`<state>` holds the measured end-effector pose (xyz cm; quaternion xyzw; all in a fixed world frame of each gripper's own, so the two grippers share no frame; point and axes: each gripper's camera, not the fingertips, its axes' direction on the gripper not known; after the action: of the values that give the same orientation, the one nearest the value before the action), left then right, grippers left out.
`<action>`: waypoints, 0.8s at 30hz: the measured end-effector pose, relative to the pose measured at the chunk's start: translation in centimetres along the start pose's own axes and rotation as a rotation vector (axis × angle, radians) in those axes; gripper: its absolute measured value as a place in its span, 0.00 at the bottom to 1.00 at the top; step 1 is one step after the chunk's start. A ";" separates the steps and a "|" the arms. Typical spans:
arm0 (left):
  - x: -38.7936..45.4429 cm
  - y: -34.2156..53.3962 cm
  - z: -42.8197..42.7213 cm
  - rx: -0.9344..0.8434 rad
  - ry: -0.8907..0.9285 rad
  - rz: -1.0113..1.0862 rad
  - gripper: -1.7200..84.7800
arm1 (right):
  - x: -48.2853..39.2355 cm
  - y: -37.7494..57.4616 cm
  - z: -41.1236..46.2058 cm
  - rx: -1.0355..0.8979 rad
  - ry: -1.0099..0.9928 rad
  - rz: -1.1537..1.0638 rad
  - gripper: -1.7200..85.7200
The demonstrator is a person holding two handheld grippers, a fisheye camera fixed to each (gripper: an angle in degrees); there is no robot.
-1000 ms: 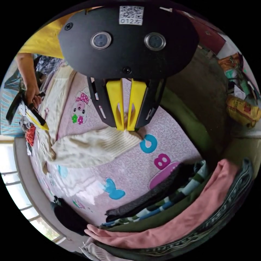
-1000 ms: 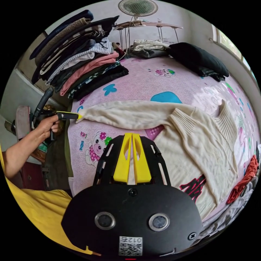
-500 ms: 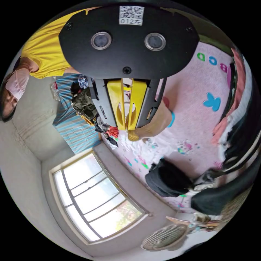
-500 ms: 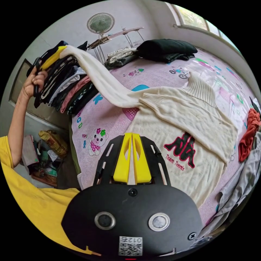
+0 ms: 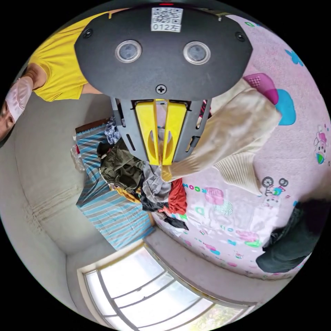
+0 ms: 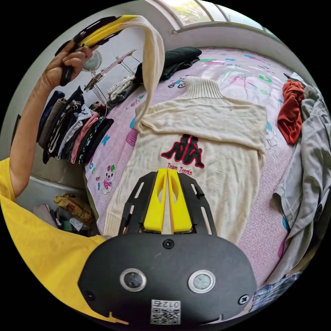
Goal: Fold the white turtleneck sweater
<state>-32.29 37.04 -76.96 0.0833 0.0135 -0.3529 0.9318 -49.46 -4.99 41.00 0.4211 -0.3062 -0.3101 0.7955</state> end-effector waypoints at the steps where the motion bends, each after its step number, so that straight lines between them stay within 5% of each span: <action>1: -0.1 -0.8 3.0 -0.033 -0.003 0.000 0.02 | 0.4 0.1 0.0 -0.001 -0.002 0.007 0.02; 13: -5.5 -1.6 28.2 -0.327 -0.098 -0.124 0.03 | 6.2 0.3 0.2 -0.001 -0.010 0.109 0.02; 16: -7.8 -0.1 32.6 -0.382 -0.003 -0.185 0.03 | 7.7 -0.7 0.0 0.016 0.018 0.144 0.02; 20: -7.6 1.4 30.3 -0.216 0.142 -0.154 0.03 | 9.8 -4.9 -1.4 0.133 0.151 0.176 0.02; 24: -5.7 3.6 23.8 -0.067 0.052 -0.070 0.03 | 11.3 -11.7 -0.8 0.194 0.238 0.139 0.02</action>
<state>-34.99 39.46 -52.52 0.0605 0.0524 -0.3826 0.9205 -44.61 -18.34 33.08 0.5076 -0.2668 -0.1715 0.8011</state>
